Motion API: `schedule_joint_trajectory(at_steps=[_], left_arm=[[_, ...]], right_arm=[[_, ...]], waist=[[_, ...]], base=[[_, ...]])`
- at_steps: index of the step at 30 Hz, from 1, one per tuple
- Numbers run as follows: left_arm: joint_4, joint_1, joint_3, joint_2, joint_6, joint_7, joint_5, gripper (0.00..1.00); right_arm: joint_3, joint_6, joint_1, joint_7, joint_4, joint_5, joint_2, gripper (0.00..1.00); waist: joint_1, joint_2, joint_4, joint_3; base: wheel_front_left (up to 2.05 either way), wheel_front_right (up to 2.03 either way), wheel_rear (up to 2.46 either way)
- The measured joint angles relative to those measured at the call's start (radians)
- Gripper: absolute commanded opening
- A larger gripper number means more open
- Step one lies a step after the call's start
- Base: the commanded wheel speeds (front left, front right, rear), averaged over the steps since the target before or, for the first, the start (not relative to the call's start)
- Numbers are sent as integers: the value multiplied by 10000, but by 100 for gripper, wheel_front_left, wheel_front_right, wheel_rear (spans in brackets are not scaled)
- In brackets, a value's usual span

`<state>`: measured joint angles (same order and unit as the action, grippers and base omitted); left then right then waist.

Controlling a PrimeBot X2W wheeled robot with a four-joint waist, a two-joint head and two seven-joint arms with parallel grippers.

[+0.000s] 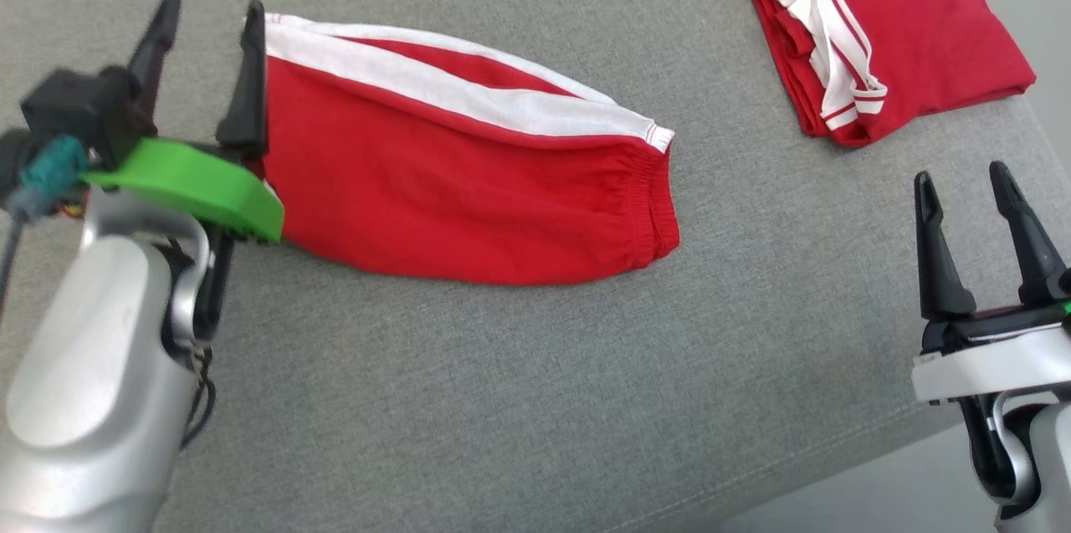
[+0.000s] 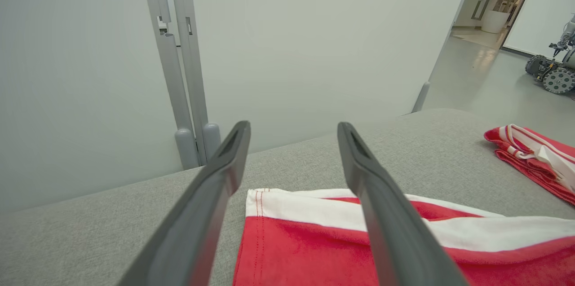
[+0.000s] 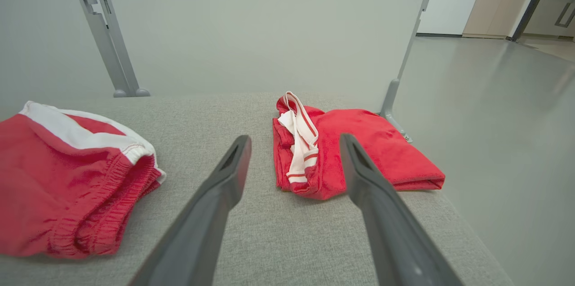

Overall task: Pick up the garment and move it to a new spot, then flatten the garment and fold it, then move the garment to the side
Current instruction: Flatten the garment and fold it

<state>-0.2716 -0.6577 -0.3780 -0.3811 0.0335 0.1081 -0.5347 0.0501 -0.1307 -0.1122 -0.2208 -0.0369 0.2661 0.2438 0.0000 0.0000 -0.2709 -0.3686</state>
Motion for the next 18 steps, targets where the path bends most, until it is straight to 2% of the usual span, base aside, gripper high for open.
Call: schedule_joint_trajectory(at_steps=[4, 9, 14, 18], left_arm=[[-357, 1241, -81, 431, 25, 1160, 0, 100], [-1047, 1770, -178, 871, -58, 1448, 142, 100], [-2385, 1485, -556, 1018, -694, 100, -357, 100], [-3114, 545, -539, 922, -796, -1003, -562, 100]], right_arm=[[293, 0, 295, -380, 591, -616, -121, 100], [604, 0, 680, -408, 428, -1011, -531, 100], [449, -2, 754, -410, 316, -1072, -704, 100], [270, 0, 556, -410, 171, -1014, -729, 100]], waist=[[0, 0, 187, 595], [0, 0, 471, 1176], [0, 0, 735, 1298], [0, 0, 702, 1126]], base=[[0, 0, 0], [0, 0, 0], [0, 0, 0], [0, 0, 0]])
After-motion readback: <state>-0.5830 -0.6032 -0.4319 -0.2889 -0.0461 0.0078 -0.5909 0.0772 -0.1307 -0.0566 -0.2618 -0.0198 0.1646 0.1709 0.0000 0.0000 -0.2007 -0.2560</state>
